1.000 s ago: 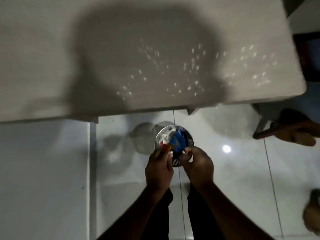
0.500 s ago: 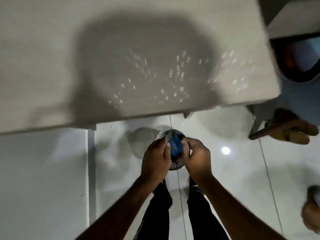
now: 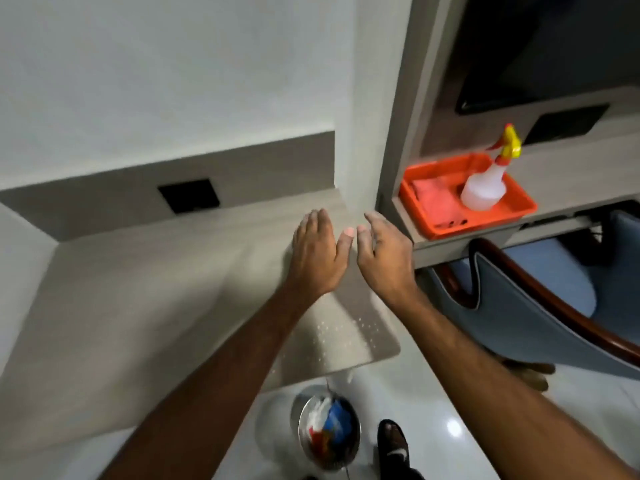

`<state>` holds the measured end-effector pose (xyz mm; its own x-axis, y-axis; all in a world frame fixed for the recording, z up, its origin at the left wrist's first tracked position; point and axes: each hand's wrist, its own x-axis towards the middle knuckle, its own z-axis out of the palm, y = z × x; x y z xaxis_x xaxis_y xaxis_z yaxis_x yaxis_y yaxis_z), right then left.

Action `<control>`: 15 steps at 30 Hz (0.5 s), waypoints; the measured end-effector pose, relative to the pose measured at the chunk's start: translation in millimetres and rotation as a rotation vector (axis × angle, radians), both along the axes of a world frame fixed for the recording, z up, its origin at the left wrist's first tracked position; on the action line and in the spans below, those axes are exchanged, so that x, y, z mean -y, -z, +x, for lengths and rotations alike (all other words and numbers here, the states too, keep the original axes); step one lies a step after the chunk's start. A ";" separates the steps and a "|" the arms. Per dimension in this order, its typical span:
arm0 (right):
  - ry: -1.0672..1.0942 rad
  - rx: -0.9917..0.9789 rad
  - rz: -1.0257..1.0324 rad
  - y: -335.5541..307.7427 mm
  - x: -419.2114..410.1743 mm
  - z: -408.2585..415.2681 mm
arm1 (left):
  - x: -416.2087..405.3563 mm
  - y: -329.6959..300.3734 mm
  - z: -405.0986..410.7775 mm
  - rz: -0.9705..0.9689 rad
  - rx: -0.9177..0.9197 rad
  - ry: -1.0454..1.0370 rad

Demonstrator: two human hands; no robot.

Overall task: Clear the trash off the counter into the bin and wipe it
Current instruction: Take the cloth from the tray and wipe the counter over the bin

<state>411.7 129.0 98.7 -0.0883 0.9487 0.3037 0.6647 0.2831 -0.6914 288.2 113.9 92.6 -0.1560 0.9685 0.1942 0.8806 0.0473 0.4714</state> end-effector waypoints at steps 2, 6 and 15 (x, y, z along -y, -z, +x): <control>-0.013 0.100 -0.037 -5.0 -55.9 14.1 | -47.0 4.3 4.2 -0.037 -0.109 0.008; 0.007 0.209 -0.112 13.8 -147.8 57.2 | -115.9 39.7 11.4 -0.141 -0.227 -0.042; 0.121 0.459 -0.527 111.3 -264.7 130.4 | -162.8 152.2 25.6 -0.415 -0.270 -0.119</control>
<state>542.1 393.7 -12.6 0.0180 0.9702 -0.2416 0.9275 -0.1064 -0.3583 313.8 276.7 -59.6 -0.2669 0.9512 -0.1550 0.9456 0.2896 0.1483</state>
